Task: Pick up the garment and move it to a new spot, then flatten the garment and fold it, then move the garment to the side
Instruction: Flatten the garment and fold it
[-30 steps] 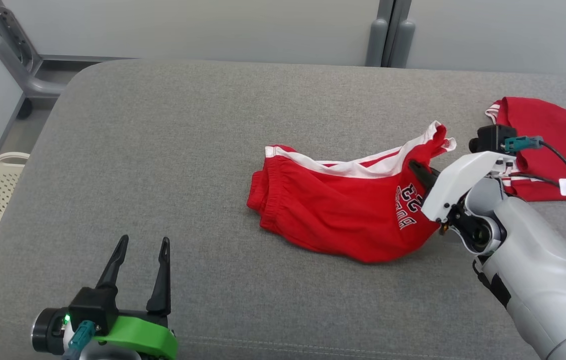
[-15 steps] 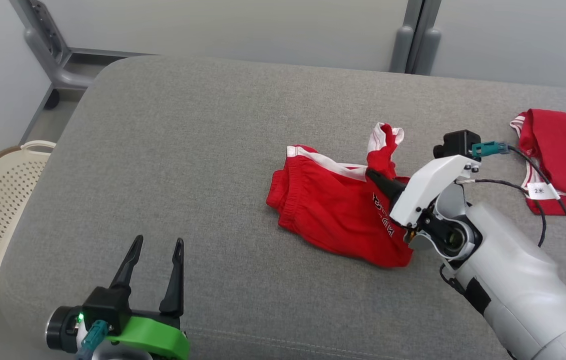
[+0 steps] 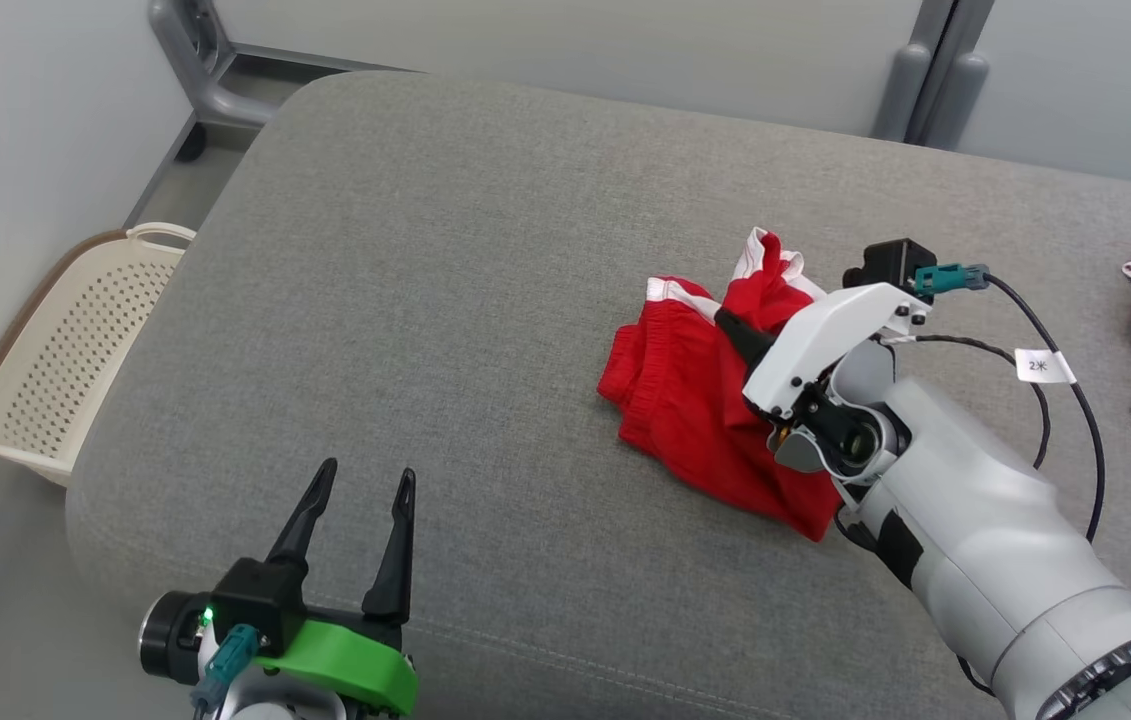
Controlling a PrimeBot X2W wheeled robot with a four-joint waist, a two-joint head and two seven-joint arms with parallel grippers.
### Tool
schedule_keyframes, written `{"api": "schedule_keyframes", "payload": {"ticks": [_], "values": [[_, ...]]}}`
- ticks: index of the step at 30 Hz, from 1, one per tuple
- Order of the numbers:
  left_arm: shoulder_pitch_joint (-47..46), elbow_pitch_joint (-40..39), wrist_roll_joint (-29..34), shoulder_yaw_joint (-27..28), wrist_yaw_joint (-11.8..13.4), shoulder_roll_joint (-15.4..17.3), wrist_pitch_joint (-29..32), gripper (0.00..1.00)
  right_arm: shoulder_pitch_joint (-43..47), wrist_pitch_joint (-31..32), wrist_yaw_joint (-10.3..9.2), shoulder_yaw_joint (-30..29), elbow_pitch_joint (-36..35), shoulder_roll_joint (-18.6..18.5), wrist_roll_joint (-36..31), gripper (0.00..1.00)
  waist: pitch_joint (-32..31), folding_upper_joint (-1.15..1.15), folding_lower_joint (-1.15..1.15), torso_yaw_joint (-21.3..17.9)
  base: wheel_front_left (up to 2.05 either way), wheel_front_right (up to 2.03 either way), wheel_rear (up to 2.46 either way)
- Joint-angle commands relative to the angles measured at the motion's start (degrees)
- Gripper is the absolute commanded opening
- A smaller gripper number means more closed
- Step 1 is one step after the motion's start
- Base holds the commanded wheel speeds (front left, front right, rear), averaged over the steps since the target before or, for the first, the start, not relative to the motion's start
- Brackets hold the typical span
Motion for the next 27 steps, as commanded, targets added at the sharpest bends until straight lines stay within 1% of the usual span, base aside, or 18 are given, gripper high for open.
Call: {"api": "schedule_keyframes", "payload": {"ticks": [1,5,9,12,13,14,15,16,20,24,27], "values": [[-1.2,0.2,-0.4,-0.4,-0.1,0.0,0.0,1.00,-0.9,-0.4,0.01,0.4,1.0,0.3,-0.2,0.00,0.7,0.00,0.00,1.4,0.00,0.00,0.00],[-1.6,0.4,-0.7,-1.3,-0.1,-0.1,0.0,1.00,-2.3,-1.6,0.01,0.8,3.7,0.8,-0.3,0.00,1.0,0.00,0.00,2.7,0.00,0.00,0.00],[-2.0,0.5,-1.4,-2.4,0.3,-0.1,0.0,1.00,-3.5,-3.3,0.01,2.5,7.9,1.3,-2.0,0.00,1.2,0.00,0.00,3.9,0.00,0.00,0.00],[-1.8,0.6,-1.7,-2.5,0.7,-0.1,0.0,1.00,-3.5,-3.6,0.01,2.8,9.0,1.6,-1.5,0.00,1.1,0.00,0.00,4.1,0.00,0.00,0.00],[-1.6,0.6,-1.7,-2.3,0.7,-0.1,0.0,1.00,-3.4,-3.6,0.01,3.1,9.0,1.7,-1.4,0.09,1.0,0.00,0.00,4.0,0.00,0.00,0.00],[-1.4,0.6,-1.7,-2.2,0.8,-0.1,0.0,1.00,-3.4,-4.1,0.01,3.5,8.7,1.7,-1.6,0.42,1.0,0.00,0.00,3.8,0.00,0.00,0.00],[-1.3,0.6,-1.6,-1.9,0.8,-0.1,0.0,1.00,-3.3,-4.4,0.01,3.7,8.4,1.7,-1.5,0.84,0.9,0.00,0.00,3.6,0.00,0.00,0.00],[-1.1,0.6,-1.4,-1.8,0.9,-0.1,0.0,1.00,-3.2,-4.6,0.01,3.9,8.1,1.7,-1.3,1.00,0.8,0.00,0.00,3.3,0.00,0.00,0.00],[-1.0,0.4,-0.9,-1.3,0.8,-0.1,0.0,1.00,-2.1,-5.2,0.01,4.4,5.6,1.4,-0.3,1.00,0.6,0.00,0.00,2.4,0.00,0.00,0.00],[-0.5,0.0,-0.6,-0.9,0.9,-0.1,0.0,1.00,-0.3,-7.2,0.01,5.5,-0.1,-0.7,0.4,1.00,0.3,0.00,0.00,1.3,0.00,0.00,0.00],[-0.2,-0.1,-0.2,-0.4,0.8,-0.1,0.0,1.00,1.1,-9.8,0.01,6.8,-5.0,-3.6,-0.2,1.00,0.0,0.00,0.00,0.5,0.00,0.00,0.00]]}}
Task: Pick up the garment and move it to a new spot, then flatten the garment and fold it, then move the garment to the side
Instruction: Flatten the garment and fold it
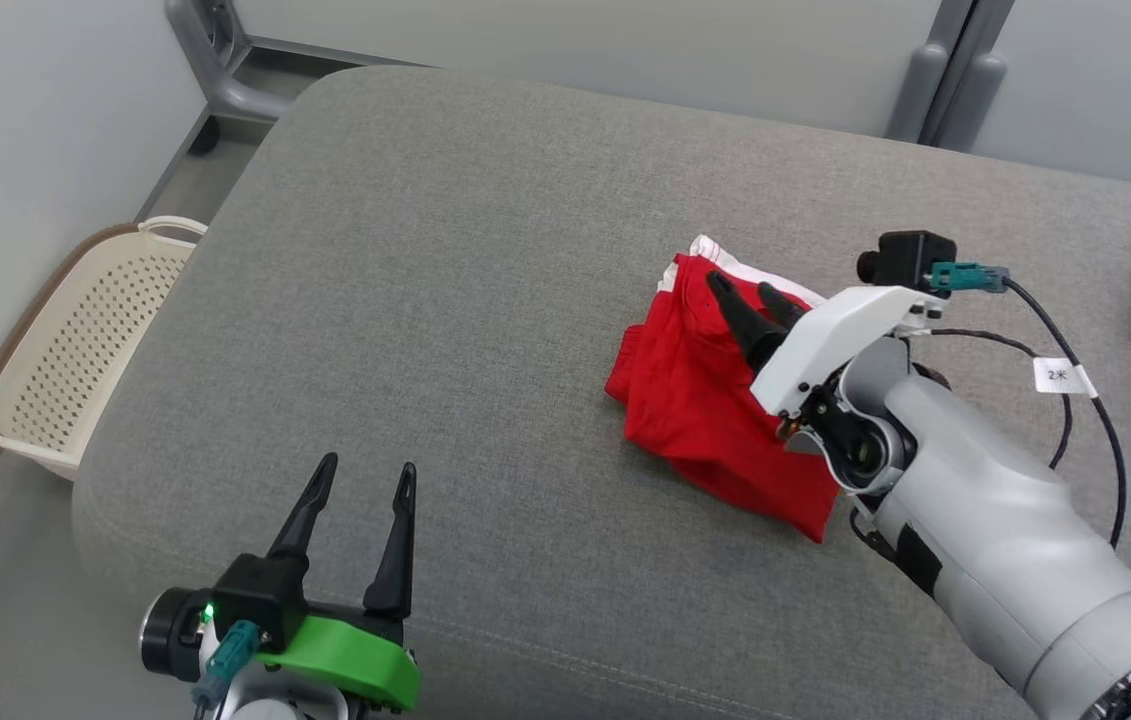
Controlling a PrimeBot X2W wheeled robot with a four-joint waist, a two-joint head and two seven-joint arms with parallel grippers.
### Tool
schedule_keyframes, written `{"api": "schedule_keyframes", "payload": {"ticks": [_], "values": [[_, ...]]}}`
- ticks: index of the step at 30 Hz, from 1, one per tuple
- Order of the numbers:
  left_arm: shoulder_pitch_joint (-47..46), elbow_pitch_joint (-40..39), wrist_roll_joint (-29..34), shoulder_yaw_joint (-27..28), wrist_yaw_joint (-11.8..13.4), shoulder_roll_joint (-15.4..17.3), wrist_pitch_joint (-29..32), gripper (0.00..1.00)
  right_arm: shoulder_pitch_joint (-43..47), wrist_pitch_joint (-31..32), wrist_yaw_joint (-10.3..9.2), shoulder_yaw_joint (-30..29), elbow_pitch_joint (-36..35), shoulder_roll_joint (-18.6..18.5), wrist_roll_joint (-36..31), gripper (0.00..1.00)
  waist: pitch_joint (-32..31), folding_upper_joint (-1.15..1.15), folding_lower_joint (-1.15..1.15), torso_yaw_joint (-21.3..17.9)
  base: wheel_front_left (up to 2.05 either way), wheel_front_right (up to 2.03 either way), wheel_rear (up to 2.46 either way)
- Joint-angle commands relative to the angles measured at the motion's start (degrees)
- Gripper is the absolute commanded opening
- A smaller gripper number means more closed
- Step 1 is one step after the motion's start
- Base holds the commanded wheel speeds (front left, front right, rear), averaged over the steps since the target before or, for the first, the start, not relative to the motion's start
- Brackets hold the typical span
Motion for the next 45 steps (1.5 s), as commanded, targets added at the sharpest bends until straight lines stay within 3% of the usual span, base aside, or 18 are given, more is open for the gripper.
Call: {"api": "schedule_keyframes", "payload": {"ticks": [1,7,13,27,30,31,45], "values": [[0.5,-0.2,0.6,0.4,0.0,0.0,0.0,1.00,1.4,-1.6,0.00,0.6,-2.0,-1.8,-0.3,1.00,-0.4,0.00,0.00,-0.8,0.00,0.00,0.00],[1.0,-1.0,1.5,1.6,-0.2,0.0,0.0,1.00,3.3,-8.4,0.00,2.9,-7.7,-7.7,-2.7,1.00,-0.7,0.00,0.00,-2.2,0.00,0.00,0.00],[1.1,-2.0,2.1,2.1,-0.3,0.0,0.0,1.00,2.4,-12.0,-0.01,6.0,-5.2,-11.9,-11.7,1.00,-0.3,0.00,0.00,-2.7,0.00,0.00,0.00],[-1.1,-3.4,2.2,1.4,-0.4,0.0,0.0,1.00,-2.2,-12.4,-0.01,8.3,7.9,-9.2,-25.5,1.00,3.4,0.00,0.00,-0.1,0.00,0.00,0.00],[-1.6,-3.3,1.9,1.1,-0.4,0.0,0.0,1.00,-3.0,-12.4,-0.01,7.9,10.4,-8.4,-26.5,0.13,4.1,0.00,0.00,0.8,0.00,0.00,0.00],[-1.7,-3.4,1.8,1.0,-0.4,0.0,0.0,1.00,-3.2,-12.4,-0.01,7.8,11.0,-8.3,-26.8,0.00,4.2,0.00,0.00,1.0,0.00,0.00,0.00],[-2.1,-3.2,1.2,0.7,-0.1,0.0,0.0,1.00,-0.2,-12.4,-0.01,9.1,14.6,-5.7,-27.5,0.00,5.3,0.00,0.00,2.0,0.00,0.00,0.00]]}}
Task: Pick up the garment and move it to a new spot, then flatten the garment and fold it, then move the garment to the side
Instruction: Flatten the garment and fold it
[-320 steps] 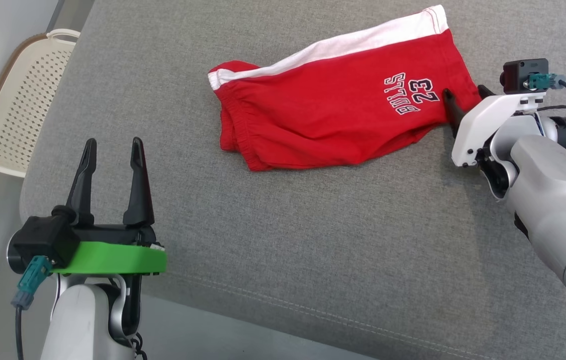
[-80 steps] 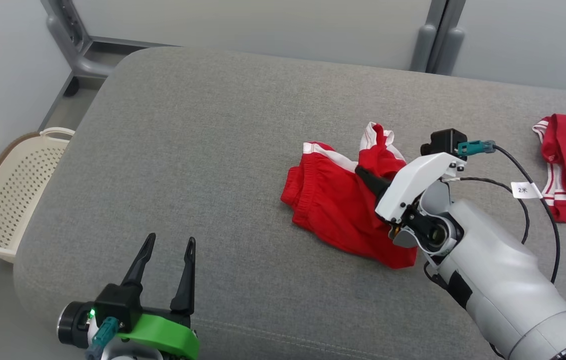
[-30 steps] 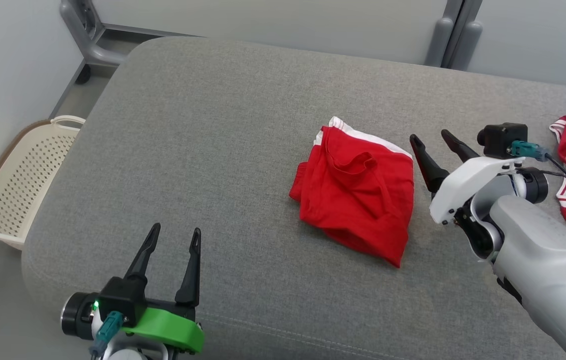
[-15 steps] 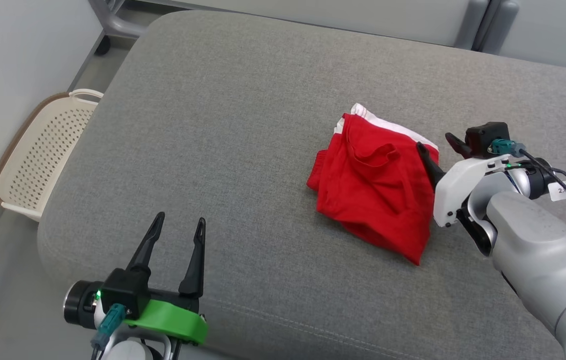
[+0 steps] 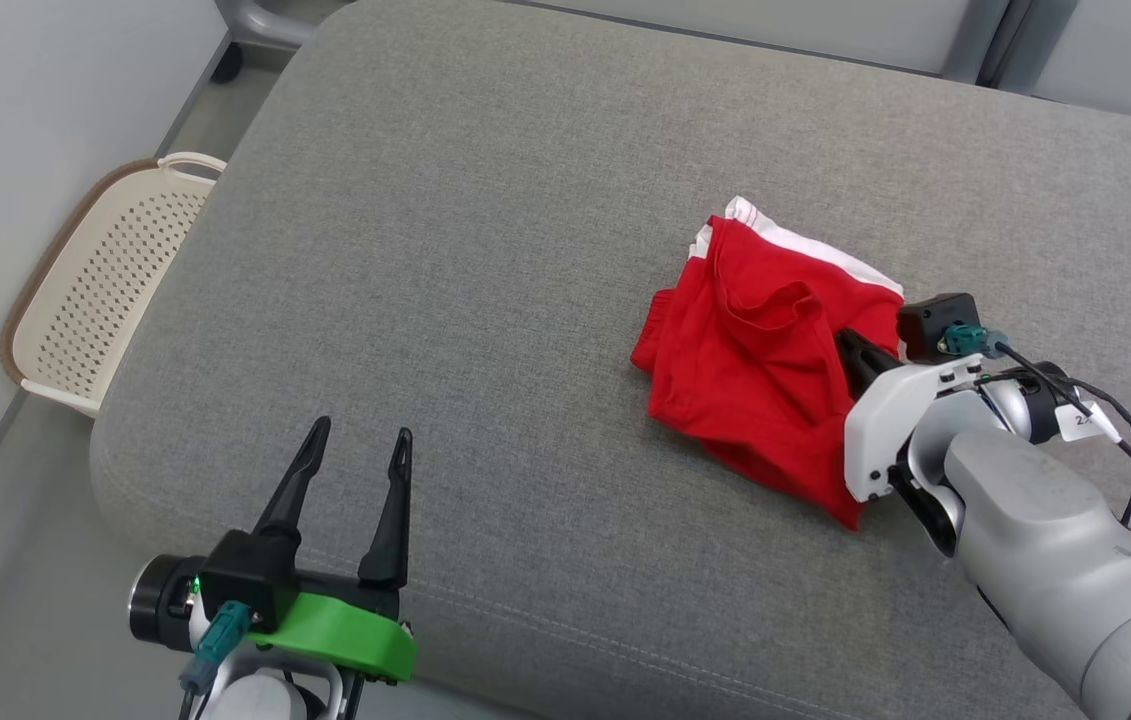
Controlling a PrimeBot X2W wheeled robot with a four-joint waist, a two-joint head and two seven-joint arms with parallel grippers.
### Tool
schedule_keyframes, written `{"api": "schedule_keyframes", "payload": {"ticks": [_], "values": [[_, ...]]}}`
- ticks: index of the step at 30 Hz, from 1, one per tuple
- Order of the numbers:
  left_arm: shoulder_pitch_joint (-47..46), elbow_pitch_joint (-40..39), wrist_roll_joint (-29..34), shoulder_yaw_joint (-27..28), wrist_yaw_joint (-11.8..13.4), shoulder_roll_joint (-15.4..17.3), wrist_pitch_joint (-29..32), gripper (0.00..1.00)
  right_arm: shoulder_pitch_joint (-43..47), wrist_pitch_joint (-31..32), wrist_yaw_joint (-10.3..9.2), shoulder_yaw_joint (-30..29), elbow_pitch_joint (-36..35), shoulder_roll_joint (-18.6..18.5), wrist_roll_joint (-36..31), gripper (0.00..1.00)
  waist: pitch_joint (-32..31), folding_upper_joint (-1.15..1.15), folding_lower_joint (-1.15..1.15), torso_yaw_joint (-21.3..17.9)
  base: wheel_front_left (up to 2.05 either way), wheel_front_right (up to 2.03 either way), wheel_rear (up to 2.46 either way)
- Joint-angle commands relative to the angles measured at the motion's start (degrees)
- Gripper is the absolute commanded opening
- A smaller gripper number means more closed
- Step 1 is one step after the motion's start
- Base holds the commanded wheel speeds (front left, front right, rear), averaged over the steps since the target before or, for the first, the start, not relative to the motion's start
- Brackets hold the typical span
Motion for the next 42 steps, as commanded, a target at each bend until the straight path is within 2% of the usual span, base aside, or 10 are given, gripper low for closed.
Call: {"api": "schedule_keyframes", "payload": {"ticks": [1,10,26,33,40,41,42], "values": [[-1.0,0.0,0.0,-0.1,0.3,0.0,0.0,1.00,0.8,-0.2,-0.01,0.3,-0.2,0.1,0.5,0.00,0.1,0.00,0.00,0.0,0.00,0.00,0.00],[-1.6,0.4,0.1,-0.1,0.1,0.0,0.0,1.00,2.7,-0.2,-0.01,0.8,-5.1,2.4,3.2,0.00,0.0,0.00,0.00,0.4,0.00,0.00,0.00],[-0.9,0.7,-0.4,-0.1,0.2,0.0,0.0,1.00,7.1,-0.2,-0.01,5.6,-10.1,5.8,5.9,0.00,-0.7,0.00,0.00,1.7,0.00,0.00,0.00],[-0.4,0.7,-0.6,-0.2,0.5,0.0,0.0,1.00,8.1,-0.2,-0.01,7.3,-9.8,6.4,7.6,0.00,-1.2,0.00,0.00,1.8,0.00,0.00,0.00],[0.1,0.2,-0.5,0.2,0.9,0.0,0.0,1.00,7.9,-0.2,-0.01,6.3,-13.7,4.5,9.6,0.00,-2.0,0.00,0.00,0.4,0.00,0.00,0.00],[0.2,0.2,-0.4,0.3,0.9,0.0,0.0,1.00,7.6,-0.2,-0.01,5.5,-14.3,4.0,9.6,0.13,-2.2,0.00,0.00,0.1,0.00,0.00,0.00],[0.3,0.1,-0.2,0.4,0.9,0.0,0.0,1.00,7.5,-0.2,-0.01,4.6,-14.8,3.5,9.4,0.35,-2.4,0.00,0.00,-0.2,0.00,0.00,0.00]]}}
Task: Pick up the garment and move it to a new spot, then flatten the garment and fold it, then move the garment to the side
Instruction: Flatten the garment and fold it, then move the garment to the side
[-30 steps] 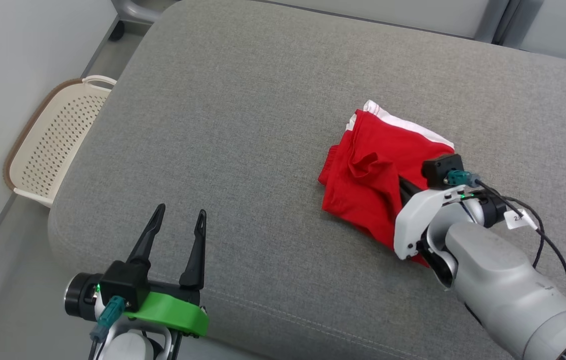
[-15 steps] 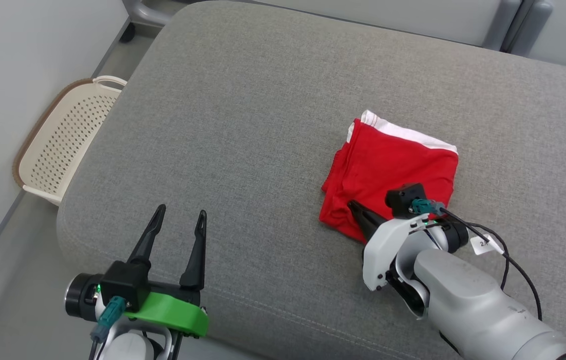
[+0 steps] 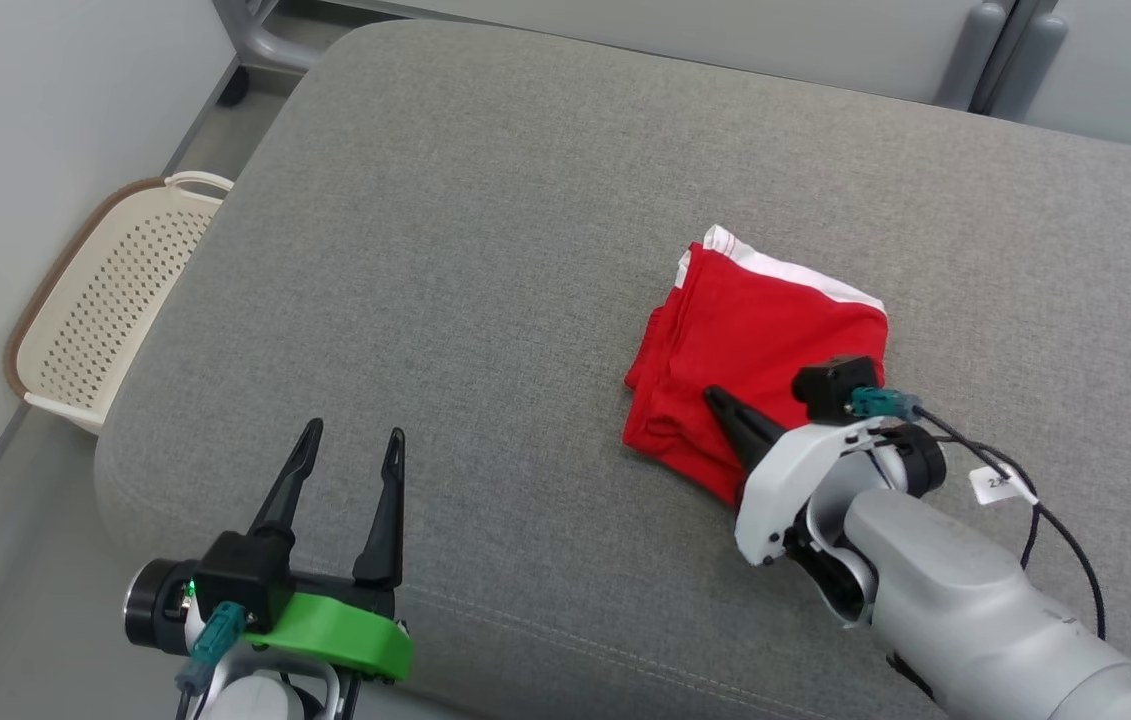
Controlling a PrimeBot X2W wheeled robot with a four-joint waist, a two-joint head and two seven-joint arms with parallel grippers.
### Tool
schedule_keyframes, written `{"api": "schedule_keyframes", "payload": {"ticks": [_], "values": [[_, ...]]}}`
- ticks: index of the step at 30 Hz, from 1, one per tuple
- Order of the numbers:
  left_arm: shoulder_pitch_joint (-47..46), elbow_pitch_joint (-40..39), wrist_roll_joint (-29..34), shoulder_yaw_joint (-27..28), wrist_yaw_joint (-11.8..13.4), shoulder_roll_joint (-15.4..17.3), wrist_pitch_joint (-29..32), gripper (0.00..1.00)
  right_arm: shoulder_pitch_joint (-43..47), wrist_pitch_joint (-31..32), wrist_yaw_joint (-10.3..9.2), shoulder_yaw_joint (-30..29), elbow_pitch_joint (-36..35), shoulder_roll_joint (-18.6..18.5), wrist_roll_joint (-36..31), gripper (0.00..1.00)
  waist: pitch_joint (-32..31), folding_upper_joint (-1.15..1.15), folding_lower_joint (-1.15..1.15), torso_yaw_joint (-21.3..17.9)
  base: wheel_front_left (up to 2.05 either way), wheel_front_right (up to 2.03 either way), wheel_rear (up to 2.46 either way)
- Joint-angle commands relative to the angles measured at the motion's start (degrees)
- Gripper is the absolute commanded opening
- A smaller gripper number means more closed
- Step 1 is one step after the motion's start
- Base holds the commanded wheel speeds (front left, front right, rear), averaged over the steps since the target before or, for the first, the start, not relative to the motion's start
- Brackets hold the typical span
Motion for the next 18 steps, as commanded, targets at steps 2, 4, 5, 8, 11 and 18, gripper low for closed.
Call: {"api": "schedule_keyframes", "payload": {"ticks": [2,4,5,8,11,18], "values": [[0.6,-0.4,0.4,0.3,0.2,0.0,0.0,1.00,-0.1,-0.2,-0.01,-3.1,-1.1,-1.8,-0.7,0.97,-0.8,0.00,0.00,-1.2,0.00,0.00,0.00],[1.0,-0.5,0.5,0.5,0.2,0.0,0.0,1.00,0.4,-0.2,-0.01,-5.8,-2.0,-3.1,-1.3,1.00,-1.2,0.00,0.00,-1.7,0.00,0.00,0.00],[1.2,-0.6,0.7,0.6,0.2,0.0,0.0,1.00,0.8,-0.2,-0.01,-7.0,-2.3,-3.7,-1.6,1.00,-1.3,0.00,0.00,-2.0,0.00,0.00,0.00],[1.5,-0.7,1.0,0.8,0.2,0.0,0.0,1.00,1.9,-0.2,-0.01,-10.1,-2.5,-5.7,-2.7,1.00,-1.8,0.00,0.00,-2.8,0.00,0.00,0.00],[1.8,-0.9,1.1,1.0,0.2,0.0,0.0,1.00,2.3,-0.2,-0.01,-12.0,-2.0,-7.0,-3.3,1.00,-2.3,0.00,0.00,-3.4,0.00,0.00,0.00],[2.3,-1.1,1.5,1.4,-0.1,0.0,0.0,1.00,2.5,1.6,-0.01,-11.8,0.6,-8.2,-0.1,1.00,-2.7,0.00,0.00,-4.3,0.00,0.00,0.00]]}}
